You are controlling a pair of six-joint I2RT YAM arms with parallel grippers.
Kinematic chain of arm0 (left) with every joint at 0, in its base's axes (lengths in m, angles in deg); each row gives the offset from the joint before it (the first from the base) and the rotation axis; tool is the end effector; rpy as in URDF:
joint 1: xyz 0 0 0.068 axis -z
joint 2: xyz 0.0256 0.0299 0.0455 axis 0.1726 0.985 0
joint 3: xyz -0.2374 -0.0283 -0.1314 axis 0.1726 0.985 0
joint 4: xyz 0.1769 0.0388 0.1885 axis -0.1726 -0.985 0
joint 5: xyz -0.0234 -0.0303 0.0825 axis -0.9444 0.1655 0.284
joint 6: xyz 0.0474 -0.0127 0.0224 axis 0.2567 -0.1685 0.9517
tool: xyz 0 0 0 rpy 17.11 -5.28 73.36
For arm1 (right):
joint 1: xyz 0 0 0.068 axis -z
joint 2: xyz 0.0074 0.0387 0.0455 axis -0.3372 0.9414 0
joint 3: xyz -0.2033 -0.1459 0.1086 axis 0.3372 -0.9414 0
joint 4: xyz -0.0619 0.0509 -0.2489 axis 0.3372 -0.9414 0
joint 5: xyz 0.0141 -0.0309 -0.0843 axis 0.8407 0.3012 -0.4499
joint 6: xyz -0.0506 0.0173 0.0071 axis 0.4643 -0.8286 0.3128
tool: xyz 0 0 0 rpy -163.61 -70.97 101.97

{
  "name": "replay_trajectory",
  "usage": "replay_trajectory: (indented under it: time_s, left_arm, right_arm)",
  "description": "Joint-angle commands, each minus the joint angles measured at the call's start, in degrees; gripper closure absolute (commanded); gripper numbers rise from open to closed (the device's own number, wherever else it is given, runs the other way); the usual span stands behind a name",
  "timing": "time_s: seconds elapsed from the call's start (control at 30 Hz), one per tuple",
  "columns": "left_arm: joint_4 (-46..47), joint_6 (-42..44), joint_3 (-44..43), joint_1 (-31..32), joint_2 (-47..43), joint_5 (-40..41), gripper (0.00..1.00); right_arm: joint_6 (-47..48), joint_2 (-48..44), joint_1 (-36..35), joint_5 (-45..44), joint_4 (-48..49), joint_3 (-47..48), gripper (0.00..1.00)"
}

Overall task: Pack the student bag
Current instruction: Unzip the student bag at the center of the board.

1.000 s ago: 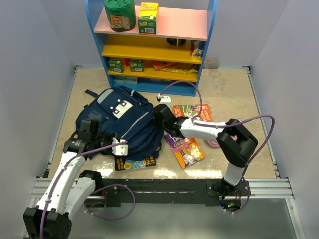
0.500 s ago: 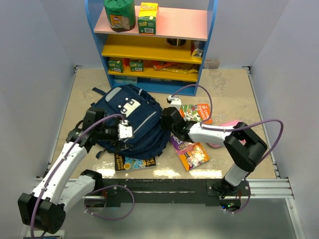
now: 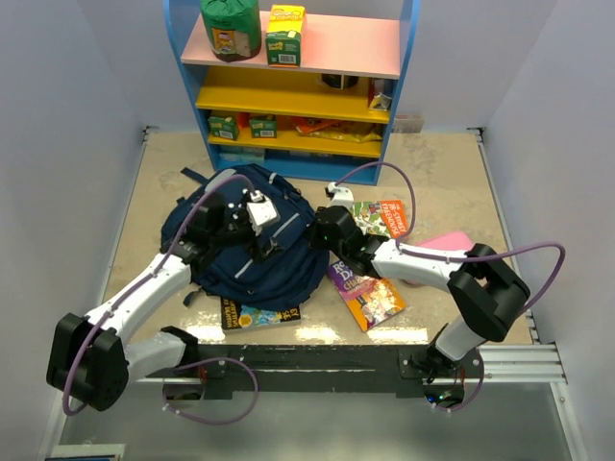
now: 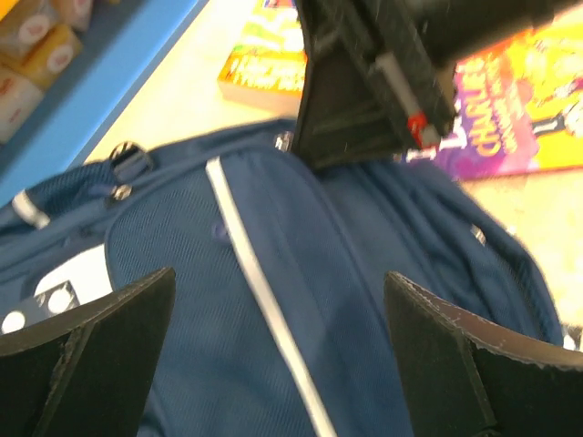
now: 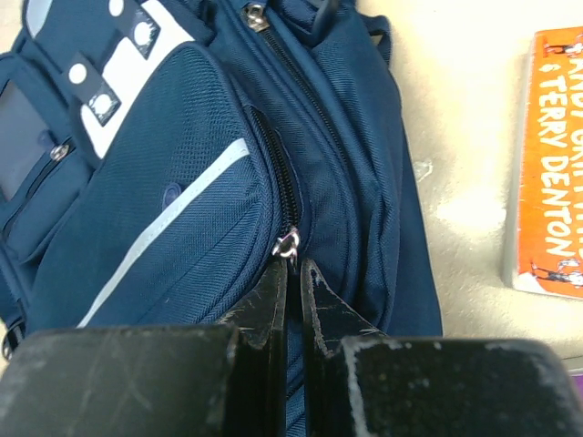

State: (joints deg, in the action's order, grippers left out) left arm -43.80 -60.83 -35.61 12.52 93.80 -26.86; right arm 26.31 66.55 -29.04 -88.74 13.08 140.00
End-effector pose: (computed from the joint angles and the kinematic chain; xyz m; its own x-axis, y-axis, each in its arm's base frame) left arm 0.2176 -0.1115 0.2582 -0.0854 0.4048 -0.9104 0.8829 0.4542 0.1192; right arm 0.2354 0.2508 0.2129 -0.5928 0.2630 -0.7612 -0.1767 0.8797 0.4415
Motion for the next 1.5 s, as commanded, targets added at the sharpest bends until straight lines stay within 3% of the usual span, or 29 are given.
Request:
replay_trajectory:
  time_s: [0.0, 0.27, 0.53, 0.6, 0.7, 0.73, 0.9, 0.93, 0.97, 1.0, 1.13, 1.27, 1.33, 1.47]
  left_arm:
    - [7.46, -3.89, 0.19, 1.88, 1.97, -3.23, 0.0]
    - [4.99, 3.14, 0.37, 5.84, 5.58, -2.02, 0.0]
    - [1.31, 10.44, -2.96, 8.04, 8.91, 11.85, 0.0]
    - [-2.72, 12.45, -4.46, 8.04, 10.23, 12.57, 0.08]
    - [-7.56, 12.21, -8.06, 8.04, 13.13, 11.97, 0.4]
    - [-8.44, 12.2, -9.29, 8.04, 14.01, 10.39, 0.56]
    - [-12.84, 12.82, -10.96, 9.88, 12.79, 7.48, 0.83]
    - [-14.24, 13.08, -11.93, 10.15, 12.26, 4.87, 0.93]
    - [-18.17, 13.69, -12.55, 10.15, 12.08, 3.1, 0.98]
    - [-20.56, 15.78, -13.16, 10.32, 11.47, 1.43, 1.0]
    - [-34.18, 25.27, -15.27, 12.08, 8.84, -4.99, 1.0]
    - [-46.04, 34.16, -16.24, 12.52, 5.85, -3.86, 1.0]
    - [-48.52, 38.47, -16.33, 12.52, 4.18, -2.72, 1.0]
    - [-49.15, 39.27, -17.73, 12.52, 1.28, -1.49, 1.0]
  right_arm:
    - [-0.78, -2.17, -1.17, 1.49, 2.48, 2.01, 1.0]
    - [-0.87, -3.66, -1.61, 3.68, 2.48, 2.46, 1.0]
    - [-0.78, -5.24, -3.63, 6.68, 3.18, 3.95, 1.0]
    - [-0.78, -5.68, -4.85, 6.85, 3.27, 3.69, 1.0]
    - [-1.13, -6.73, -6.79, 6.41, 3.18, 2.9, 1.0]
    - [-1.3, -7.26, -7.23, 6.33, 3.09, 2.64, 1.0]
    - [-2.27, -9.19, -7.94, 4.66, 2.22, 0.35, 1.0]
    - [-2.27, -9.63, -7.85, 4.39, 1.34, 0.17, 0.96]
    - [-2.18, -10.42, -7.85, 3.61, 1.07, -0.09, 0.92]
    - [-1.75, -11.04, -7.76, 2.99, 0.72, -0.27, 0.83]
    - [0.19, -12.62, -5.92, 1.84, -1.47, -0.18, 0.8]
    - [2.64, -14.12, -4.69, 1.84, -2.27, 0.43, 0.76]
    - [3.09, -15.52, -4.69, 1.84, -2.35, 0.17, 0.7]
    - [5.63, -18.07, -4.69, 1.49, -3.5, -1.75, 0.59]
